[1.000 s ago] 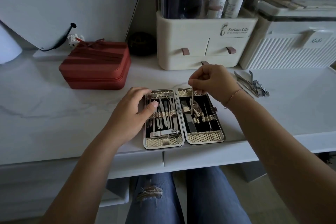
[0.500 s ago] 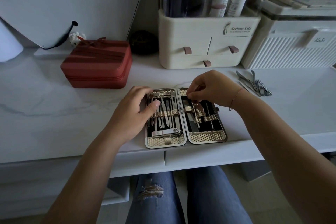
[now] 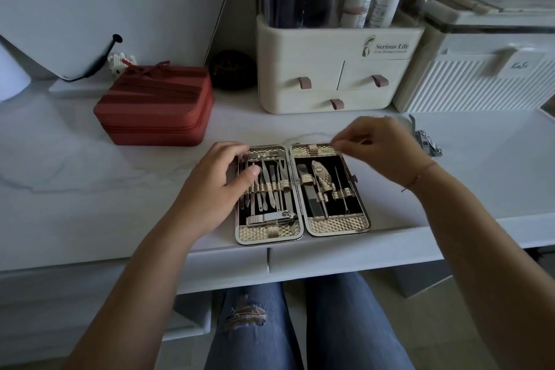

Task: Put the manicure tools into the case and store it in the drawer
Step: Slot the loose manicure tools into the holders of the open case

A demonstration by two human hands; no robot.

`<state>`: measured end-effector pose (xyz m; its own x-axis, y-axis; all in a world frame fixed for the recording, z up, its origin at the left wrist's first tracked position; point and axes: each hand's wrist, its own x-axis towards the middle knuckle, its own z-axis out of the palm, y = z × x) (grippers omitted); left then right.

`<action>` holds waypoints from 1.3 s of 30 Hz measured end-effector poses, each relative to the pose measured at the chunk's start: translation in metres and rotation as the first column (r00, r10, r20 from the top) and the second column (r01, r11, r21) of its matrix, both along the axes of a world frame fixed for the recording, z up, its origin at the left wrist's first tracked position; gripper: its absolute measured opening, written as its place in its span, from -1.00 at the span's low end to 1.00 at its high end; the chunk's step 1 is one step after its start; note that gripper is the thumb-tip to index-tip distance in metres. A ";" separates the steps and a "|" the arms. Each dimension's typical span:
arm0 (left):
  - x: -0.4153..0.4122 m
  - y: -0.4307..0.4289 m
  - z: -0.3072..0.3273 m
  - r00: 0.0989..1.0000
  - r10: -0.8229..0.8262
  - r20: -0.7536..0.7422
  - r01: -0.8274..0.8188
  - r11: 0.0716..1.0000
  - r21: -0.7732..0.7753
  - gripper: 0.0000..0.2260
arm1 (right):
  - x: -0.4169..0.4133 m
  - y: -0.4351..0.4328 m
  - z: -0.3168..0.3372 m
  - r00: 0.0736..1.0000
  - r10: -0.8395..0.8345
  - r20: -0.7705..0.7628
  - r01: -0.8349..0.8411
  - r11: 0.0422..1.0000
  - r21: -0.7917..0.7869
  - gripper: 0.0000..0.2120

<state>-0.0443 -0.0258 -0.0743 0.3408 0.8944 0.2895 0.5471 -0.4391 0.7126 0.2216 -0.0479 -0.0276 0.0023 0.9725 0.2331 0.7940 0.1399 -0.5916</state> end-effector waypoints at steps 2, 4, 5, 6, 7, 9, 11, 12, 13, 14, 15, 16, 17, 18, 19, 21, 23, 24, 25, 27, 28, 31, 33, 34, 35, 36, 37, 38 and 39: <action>0.001 0.000 0.000 1.000 -0.002 0.000 0.002 1.000 0.006 -0.63 | 0.023 -0.004 -0.003 0.981 -0.195 0.023 0.191 0.976 0.105 -0.88; 0.001 0.000 -0.001 1.000 -0.002 -0.003 0.002 1.000 0.009 -0.63 | 0.047 -0.007 -0.008 0.932 -0.349 0.099 0.337 0.934 0.122 -0.86; 0.001 0.001 -0.001 1.000 -0.001 -0.004 0.001 1.000 0.012 -0.63 | 0.056 -0.007 -0.011 0.908 -0.390 0.152 0.378 0.920 0.105 -0.84; 0.000 0.001 -0.001 1.000 0.000 -0.005 0.000 1.000 0.013 -0.63 | 0.064 -0.007 -0.015 0.889 -0.411 0.202 0.403 0.911 0.084 -0.83; 0.001 0.001 -0.001 1.000 0.000 -0.006 0.000 1.000 0.013 -0.63 | 0.069 -0.007 -0.017 0.876 -0.421 0.235 0.417 0.906 0.069 -0.82; 0.001 0.001 -0.001 1.000 0.004 -0.005 -0.003 1.000 0.020 -0.64 | 0.072 -0.006 -0.019 0.872 -0.419 0.254 0.420 0.906 0.054 -0.84; 0.001 0.001 -0.002 1.000 0.008 -0.009 -0.008 1.000 0.029 -0.64 | 0.070 -0.004 -0.018 0.879 -0.404 0.252 0.405 0.913 0.052 -0.87; 0.001 0.001 -0.002 1.000 0.008 -0.013 -0.007 1.000 0.030 -0.64 | 0.069 -0.004 -0.017 0.880 -0.404 0.248 0.402 0.913 0.061 -0.88; 0.001 0.001 -0.001 1.000 0.007 -0.016 -0.007 1.000 0.027 -0.63 | 0.068 -0.003 -0.017 0.877 -0.414 0.244 0.408 0.910 0.075 -0.88; 0.001 0.001 -0.001 1.000 0.007 -0.017 -0.006 1.000 0.024 -0.63 | 0.069 -0.003 -0.017 0.870 -0.429 0.243 0.420 0.903 0.088 -0.87; 0.001 0.001 -0.001 1.000 0.007 -0.017 -0.006 1.000 0.024 -0.63 | 0.070 -0.002 -0.017 0.861 -0.444 0.249 0.436 0.895 0.092 -0.86; 0.001 0.001 -0.001 1.000 0.007 -0.017 -0.006 1.000 0.027 -0.64 | 0.071 -0.002 -0.017 0.850 -0.456 0.262 0.451 0.889 0.083 -0.85; 0.000 0.001 -0.001 1.000 0.007 -0.017 -0.007 1.000 0.030 -0.64 | 0.071 -0.002 -0.018 0.843 -0.463 0.276 0.464 0.884 0.066 -0.84; 0.000 0.001 -0.001 1.000 0.008 -0.017 -0.007 1.000 0.031 -0.64 | 0.071 -0.002 -0.018 0.839 -0.465 0.284 0.472 0.881 0.048 -0.84; 0.000 0.001 -0.001 1.000 0.007 -0.016 -0.007 1.000 0.029 -0.64 | 0.071 -0.002 -0.017 0.838 -0.463 0.288 0.474 0.880 0.035 -0.86; 0.001 0.001 -0.001 1.000 0.006 -0.014 -0.006 1.000 0.025 -0.64 | 0.068 -0.003 -0.014 0.840 -0.442 0.314 0.463 0.886 0.008 -0.89; 0.001 0.001 -0.001 1.000 0.007 -0.015 -0.007 1.000 0.020 -0.64 | 0.066 -0.002 -0.010 0.839 -0.394 0.376 0.440 0.897 -0.042 -0.86; 0.001 0.001 -0.001 1.000 0.007 -0.016 -0.006 1.000 0.021 -0.64 | 0.065 0.000 -0.007 0.837 -0.361 0.411 0.424 0.903 -0.069 -0.83; 0.001 0.001 -0.002 1.000 0.007 -0.016 -0.007 1.000 0.022 -0.64 | 0.065 0.001 -0.005 0.837 -0.326 0.439 0.407 0.908 -0.101 -0.81; 0.001 0.001 -0.002 1.000 0.008 -0.014 -0.008 1.000 0.019 -0.64 | 0.059 0.003 0.000 0.851 -0.250 0.462 0.366 0.913 -0.182 -0.74; 0.001 0.001 -0.002 1.000 0.008 -0.013 -0.008 1.000 0.017 -0.64 | 0.055 0.002 0.001 0.862 -0.209 0.462 0.338 0.916 -0.217 -0.70; 0.001 0.000 -0.001 1.000 0.007 -0.009 -0.006 1.000 0.013 -0.63 | 0.043 -0.001 0.001 0.900 -0.151 0.408 0.262 0.937 -0.232 -0.71; 0.001 0.000 -0.001 1.000 0.004 -0.008 -0.004 1.000 0.014 -0.63 | 0.039 -0.004 0.001 0.943 -0.163 0.291 0.229 0.950 -0.212 -0.79; 0.001 0.000 -0.001 1.000 0.005 -0.006 -0.005 1.000 0.014 -0.63 | 0.036 -0.006 0.002 0.969 -0.167 0.183 0.207 0.952 -0.227 -0.82; 0.001 0.000 -0.001 1.000 0.007 -0.005 -0.007 1.000 0.011 -0.63 | 0.032 -0.008 0.002 0.986 -0.164 0.039 0.168 0.952 -0.255 -0.84; 0.001 0.000 -0.001 1.000 0.008 -0.003 -0.008 1.000 0.008 -0.64 | 0.029 -0.010 0.002 0.982 -0.151 -0.114 0.114 0.952 -0.283 -0.86; 0.000 0.000 -0.002 1.000 0.008 -0.003 -0.008 1.000 0.008 -0.64 | 0.025 -0.011 0.001 0.959 -0.137 -0.246 0.059 0.952 -0.301 -0.88; 0.000 0.000 -0.002 1.000 0.007 -0.002 -0.007 1.000 0.010 -0.64 | 0.023 -0.011 0.000 0.928 -0.126 -0.352 0.010 0.950 -0.313 -0.91; 0.000 0.001 -0.002 1.000 0.007 -0.003 -0.007 1.000 0.012 -0.64 | 0.021 -0.012 -0.001 0.895 -0.117 -0.430 -0.031 0.946 -0.323 -0.94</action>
<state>-0.0438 -0.0252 -0.0763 0.3356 0.8931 0.2995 0.5525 -0.4442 0.7053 0.2424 -0.0597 -0.0287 0.0752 0.9901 -0.1187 0.4438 -0.1398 -0.8852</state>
